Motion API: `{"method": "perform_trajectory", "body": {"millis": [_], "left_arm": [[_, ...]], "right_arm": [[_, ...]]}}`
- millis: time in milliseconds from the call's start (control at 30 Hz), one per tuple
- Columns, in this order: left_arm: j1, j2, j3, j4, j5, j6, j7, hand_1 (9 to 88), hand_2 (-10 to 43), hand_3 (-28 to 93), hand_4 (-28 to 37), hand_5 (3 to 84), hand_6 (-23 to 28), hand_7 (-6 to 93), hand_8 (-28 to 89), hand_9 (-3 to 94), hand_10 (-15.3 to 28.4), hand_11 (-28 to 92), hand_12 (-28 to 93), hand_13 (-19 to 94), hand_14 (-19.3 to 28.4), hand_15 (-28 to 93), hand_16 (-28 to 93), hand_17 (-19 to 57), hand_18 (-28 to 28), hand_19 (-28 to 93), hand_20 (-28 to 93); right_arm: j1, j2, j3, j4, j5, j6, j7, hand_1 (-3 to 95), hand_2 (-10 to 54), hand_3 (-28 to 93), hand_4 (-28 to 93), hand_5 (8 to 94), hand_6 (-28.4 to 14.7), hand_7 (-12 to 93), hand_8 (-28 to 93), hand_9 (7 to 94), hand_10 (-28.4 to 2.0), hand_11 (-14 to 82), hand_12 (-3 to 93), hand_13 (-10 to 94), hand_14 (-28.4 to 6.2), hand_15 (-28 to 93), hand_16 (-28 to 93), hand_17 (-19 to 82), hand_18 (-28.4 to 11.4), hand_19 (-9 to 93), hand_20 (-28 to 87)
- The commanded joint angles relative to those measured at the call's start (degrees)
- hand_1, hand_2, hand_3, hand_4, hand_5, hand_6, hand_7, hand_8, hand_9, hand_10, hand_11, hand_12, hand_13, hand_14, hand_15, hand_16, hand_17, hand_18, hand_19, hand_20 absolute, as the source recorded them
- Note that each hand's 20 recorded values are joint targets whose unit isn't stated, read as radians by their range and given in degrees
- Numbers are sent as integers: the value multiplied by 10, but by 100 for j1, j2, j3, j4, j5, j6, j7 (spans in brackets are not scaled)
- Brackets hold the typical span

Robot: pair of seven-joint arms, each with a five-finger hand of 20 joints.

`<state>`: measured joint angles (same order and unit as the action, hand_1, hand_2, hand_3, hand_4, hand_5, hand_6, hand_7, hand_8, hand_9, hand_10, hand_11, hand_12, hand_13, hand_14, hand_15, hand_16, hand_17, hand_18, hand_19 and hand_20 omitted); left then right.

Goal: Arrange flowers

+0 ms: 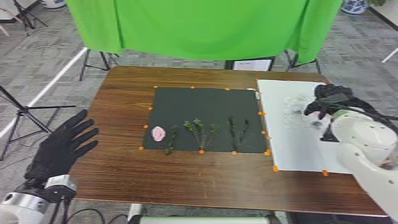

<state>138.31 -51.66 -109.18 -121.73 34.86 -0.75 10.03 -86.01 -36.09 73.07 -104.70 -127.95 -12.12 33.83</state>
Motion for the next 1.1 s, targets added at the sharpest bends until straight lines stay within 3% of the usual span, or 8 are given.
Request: {"method": "perform_trajectory", "body": {"millis": [33,333,667,767,800,933,1100], "left_arm": [[13,-70,32,39,24,-63,-27,245,-52,696,-281,236,27,172,-98,206,100,130,203,138,136,200,50,-119,198,312,99],[24,-97,36,36,33,-70,-38,246,-50,694,-281,237,26,171,-98,206,100,131,202,138,136,201,49,-118,198,311,99],[11,-86,61,37,18,-45,-3,245,-49,694,-281,237,26,172,-98,206,100,131,202,138,137,201,49,-119,198,312,100],[33,-101,44,23,21,-41,-2,244,-50,695,-281,237,26,172,-98,206,100,132,202,138,137,200,49,-119,198,313,100],[34,-105,40,24,24,-42,-16,245,-49,695,-281,237,26,172,-98,206,100,132,202,138,137,200,49,-119,198,313,100],[74,-109,25,10,15,-17,-19,245,-49,695,-281,237,26,171,-98,206,100,131,202,139,137,200,49,-118,198,312,100],[82,-119,19,7,10,-11,-33,245,-48,695,-281,237,27,172,-98,206,100,132,202,138,137,201,49,-119,198,312,100]], "right_arm": [[-577,163,321,32,57,-52,26,244,-95,908,-283,415,-60,319,-136,477,-138,292,234,473,-119,766,252,227,-223,823,564],[-545,86,204,184,74,-54,19,246,-95,901,-283,449,-46,338,-148,533,-129,299,229,490,-114,768,268,229,-222,819,566],[-87,39,-317,555,-2,163,-60,256,-95,900,-283,429,-43,339,-147,543,-125,306,229,499,-109,767,277,237,-220,824,564],[-36,30,-402,608,-70,284,-11,289,-95,902,-282,451,-29,384,-156,589,-112,322,230,533,-98,761,288,252,-213,832,558],[-19,26,-419,617,-43,292,6,320,-95,898,-280,482,-15,407,-169,642,-98,313,256,569,-87,752,304,261,-207,835,553],[-17,20,-431,643,-68,281,-30,433,-95,864,-277,573,11,510,22,810,-50,161,453,645,-67,731,362,304,-201,856,543],[0,27,-472,679,-83,509,-73,486,-95,869,-270,644,19,537,50,866,-48,190,503,701,-54,707,409,340,-202,876,540]]}}
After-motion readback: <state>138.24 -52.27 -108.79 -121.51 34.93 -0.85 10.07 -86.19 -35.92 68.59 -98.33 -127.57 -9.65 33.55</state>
